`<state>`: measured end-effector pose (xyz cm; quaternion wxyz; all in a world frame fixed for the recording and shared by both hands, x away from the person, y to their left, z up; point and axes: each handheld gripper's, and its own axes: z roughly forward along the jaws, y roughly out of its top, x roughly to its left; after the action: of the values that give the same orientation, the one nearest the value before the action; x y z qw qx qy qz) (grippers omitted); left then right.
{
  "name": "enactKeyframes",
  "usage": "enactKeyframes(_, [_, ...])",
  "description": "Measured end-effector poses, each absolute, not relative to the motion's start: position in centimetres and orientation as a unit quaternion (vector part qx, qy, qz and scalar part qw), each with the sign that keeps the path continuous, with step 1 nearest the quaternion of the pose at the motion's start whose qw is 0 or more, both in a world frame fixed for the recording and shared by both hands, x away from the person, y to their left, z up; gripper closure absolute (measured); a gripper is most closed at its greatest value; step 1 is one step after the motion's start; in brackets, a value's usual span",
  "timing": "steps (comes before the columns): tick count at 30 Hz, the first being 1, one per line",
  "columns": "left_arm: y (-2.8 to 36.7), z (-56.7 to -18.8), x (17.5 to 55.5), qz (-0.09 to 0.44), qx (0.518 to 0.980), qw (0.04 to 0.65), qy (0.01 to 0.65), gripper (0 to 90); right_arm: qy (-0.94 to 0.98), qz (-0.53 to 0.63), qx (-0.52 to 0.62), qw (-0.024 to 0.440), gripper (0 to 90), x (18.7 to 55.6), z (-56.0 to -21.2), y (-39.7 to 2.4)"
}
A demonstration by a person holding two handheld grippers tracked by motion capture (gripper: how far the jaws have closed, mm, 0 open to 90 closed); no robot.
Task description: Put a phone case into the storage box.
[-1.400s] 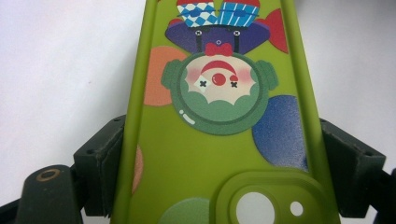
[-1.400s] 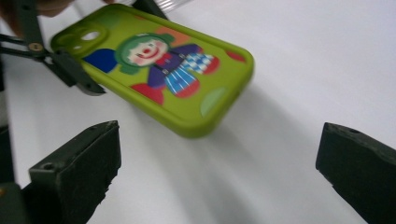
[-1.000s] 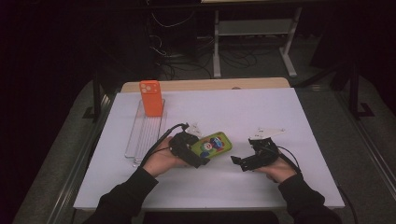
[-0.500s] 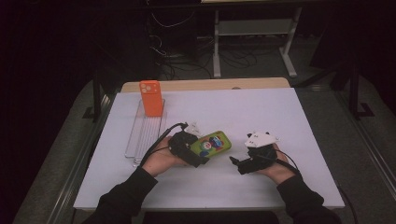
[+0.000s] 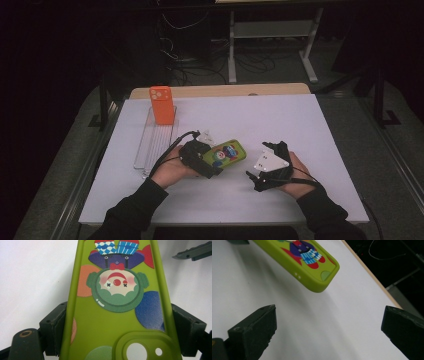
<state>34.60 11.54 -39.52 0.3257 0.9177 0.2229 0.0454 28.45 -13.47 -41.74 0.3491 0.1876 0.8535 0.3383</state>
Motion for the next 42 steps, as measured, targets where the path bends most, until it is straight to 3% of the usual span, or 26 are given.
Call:
enactKeyframes(20, [11.4,-39.6,34.4,0.052,0.918,0.319,0.23,15.5,0.831,0.209,0.021,0.516,0.0,27.6,-42.3,-12.2])
enactKeyframes(42, [10.6,-39.1,33.9,0.052,0.922,0.317,0.215,15.5,0.802,0.185,-0.051,0.566,2.1,26.9,-43.5,-9.2])
